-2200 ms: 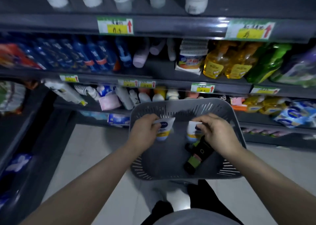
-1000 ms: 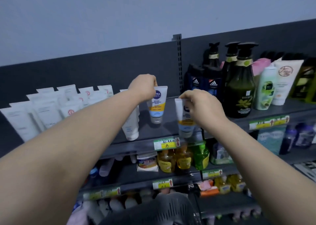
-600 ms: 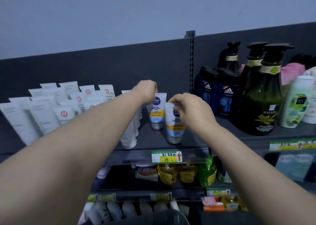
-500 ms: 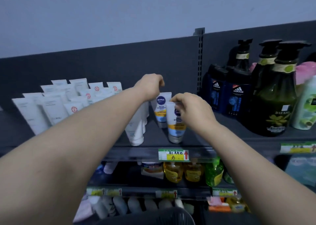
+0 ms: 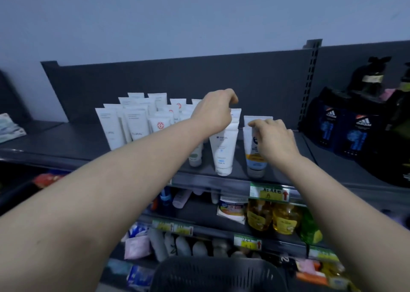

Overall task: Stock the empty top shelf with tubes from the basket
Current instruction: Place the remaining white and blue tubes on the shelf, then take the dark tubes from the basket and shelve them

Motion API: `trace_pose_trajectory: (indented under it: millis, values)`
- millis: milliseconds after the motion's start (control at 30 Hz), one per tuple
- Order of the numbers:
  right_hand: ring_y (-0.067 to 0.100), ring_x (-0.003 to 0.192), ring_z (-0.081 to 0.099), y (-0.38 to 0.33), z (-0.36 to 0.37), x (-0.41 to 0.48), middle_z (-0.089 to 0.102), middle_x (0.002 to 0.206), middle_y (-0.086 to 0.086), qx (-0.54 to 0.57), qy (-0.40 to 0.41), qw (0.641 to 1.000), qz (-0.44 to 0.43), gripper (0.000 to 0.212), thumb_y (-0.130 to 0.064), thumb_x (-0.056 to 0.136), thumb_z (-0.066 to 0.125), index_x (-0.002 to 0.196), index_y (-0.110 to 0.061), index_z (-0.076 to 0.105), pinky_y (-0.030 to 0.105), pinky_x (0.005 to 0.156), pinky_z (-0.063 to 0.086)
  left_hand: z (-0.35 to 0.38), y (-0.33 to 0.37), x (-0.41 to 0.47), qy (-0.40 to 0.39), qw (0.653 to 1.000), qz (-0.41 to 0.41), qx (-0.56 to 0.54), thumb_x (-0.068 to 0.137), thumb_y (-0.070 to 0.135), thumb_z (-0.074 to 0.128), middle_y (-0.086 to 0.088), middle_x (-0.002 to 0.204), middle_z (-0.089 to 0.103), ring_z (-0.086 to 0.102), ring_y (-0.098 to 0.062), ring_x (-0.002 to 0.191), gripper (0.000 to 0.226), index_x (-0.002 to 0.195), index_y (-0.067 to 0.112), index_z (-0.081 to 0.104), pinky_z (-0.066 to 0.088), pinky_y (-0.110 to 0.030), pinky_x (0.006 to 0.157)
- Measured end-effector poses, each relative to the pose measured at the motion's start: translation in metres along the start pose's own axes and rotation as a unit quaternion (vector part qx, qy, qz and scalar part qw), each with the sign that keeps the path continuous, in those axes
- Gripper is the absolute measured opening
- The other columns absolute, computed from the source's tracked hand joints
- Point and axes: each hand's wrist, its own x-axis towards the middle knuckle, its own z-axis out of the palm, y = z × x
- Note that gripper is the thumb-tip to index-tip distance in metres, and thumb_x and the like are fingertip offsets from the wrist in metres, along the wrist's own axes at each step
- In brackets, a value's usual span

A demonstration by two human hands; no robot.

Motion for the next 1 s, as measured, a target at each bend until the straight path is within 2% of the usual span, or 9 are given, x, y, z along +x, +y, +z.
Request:
trace_pose_trajectory:
  millis: [133, 200, 300, 433, 600, 733, 900, 1000]
  values:
    - [0.031, 0.123, 0.038, -0.009, -0.009, -0.020, 0.045, 0.136, 0.007, -0.007, 0.066, 0.998, 0.016, 0.041, -0.015, 0.093, 0.046, 0.134, -0.022, 0.047, 0.045, 0.093, 0.036, -0.001, -0.009, -0.023, -0.011, 1.000, 0.005, -0.003, 0.090, 0.004, 0.046, 0.002, 0.122, 0.060, 0.055, -0.019, 0.113, 0.036, 0.119, 0.021, 0.059, 0.049, -0.036, 0.086]
    - [0.031, 0.123, 0.038, -0.014, -0.012, -0.034, 0.045, 0.136, 0.007, -0.019, 0.081, 0.996, 0.016, 0.039, -0.016, 0.094, 0.047, 0.133, -0.021, 0.048, 0.046, 0.093, 0.036, 0.000, -0.013, -0.037, -0.017, 1.000, 0.002, -0.007, 0.089, 0.004, 0.046, 0.002, 0.124, 0.058, 0.053, -0.020, 0.113, 0.038, 0.119, 0.022, 0.057, 0.050, -0.041, 0.087]
    - [0.031, 0.123, 0.038, -0.025, -0.011, -0.059, 0.045, 0.136, 0.006, -0.047, 0.074, 0.996, 0.025, 0.038, -0.016, 0.094, 0.047, 0.132, -0.020, 0.048, 0.046, 0.092, 0.036, 0.001, -0.021, -0.056, -0.020, 1.000, 0.014, 0.005, 0.089, 0.005, 0.049, 0.001, 0.130, 0.055, 0.050, -0.021, 0.119, 0.038, 0.122, 0.022, 0.056, 0.048, -0.043, 0.091]
    - [0.032, 0.123, 0.038, -0.038, 0.001, -0.095, 0.046, 0.135, 0.007, -0.066, 0.061, 0.995, 0.047, 0.041, -0.015, 0.092, 0.049, 0.132, -0.020, 0.048, 0.047, 0.092, 0.037, 0.001, -0.032, -0.088, -0.032, 0.998, 0.033, 0.049, 0.086, 0.003, 0.051, -0.002, 0.131, 0.054, 0.048, -0.025, 0.122, 0.046, 0.129, 0.020, 0.053, 0.048, -0.039, 0.083]
    - [0.035, 0.123, 0.038, -0.046, 0.024, -0.143, 0.046, 0.133, 0.010, -0.087, 0.021, 0.993, 0.075, 0.041, -0.019, 0.092, 0.051, 0.132, -0.017, 0.048, 0.049, 0.092, 0.037, 0.005, -0.052, -0.141, -0.066, 0.997, 0.039, 0.029, 0.089, 0.011, 0.052, -0.005, 0.128, 0.056, 0.050, -0.027, 0.118, 0.040, 0.128, 0.018, 0.053, 0.050, -0.042, 0.086]
    - [0.033, 0.124, 0.039, -0.044, 0.051, -0.180, 0.047, 0.133, 0.009, -0.082, -0.023, 0.992, 0.093, 0.039, -0.021, 0.092, 0.052, 0.131, -0.020, 0.049, 0.048, 0.094, 0.037, 0.035, -0.077, -0.196, -0.114, 0.993, -0.001, -0.019, 0.093, 0.020, 0.054, -0.005, 0.130, 0.057, 0.051, -0.027, 0.121, 0.036, 0.129, 0.019, 0.053, 0.048, -0.041, 0.093]
    - [0.032, 0.122, 0.040, -0.028, 0.093, -0.228, 0.046, 0.131, 0.007, -0.114, -0.117, 0.982, 0.094, 0.040, -0.020, 0.091, 0.052, 0.131, -0.020, 0.048, 0.048, 0.091, 0.040, 0.092, -0.099, -0.264, -0.231, 0.971, -0.050, -0.048, 0.097, 0.023, 0.051, -0.005, 0.130, 0.057, 0.054, -0.026, 0.117, 0.032, 0.128, 0.017, 0.054, 0.049, -0.040, 0.092]
    - [0.031, 0.123, 0.039, -0.016, 0.116, -0.252, 0.045, 0.131, 0.007, -0.117, -0.184, 0.971, 0.094, 0.042, -0.017, 0.090, 0.051, 0.132, -0.020, 0.046, 0.046, 0.092, 0.039, 0.128, -0.102, -0.294, -0.313, 0.944, -0.079, -0.069, 0.095, 0.019, 0.050, -0.008, 0.120, 0.062, 0.058, -0.029, 0.109, 0.025, 0.117, 0.014, 0.060, 0.049, -0.033, 0.085]
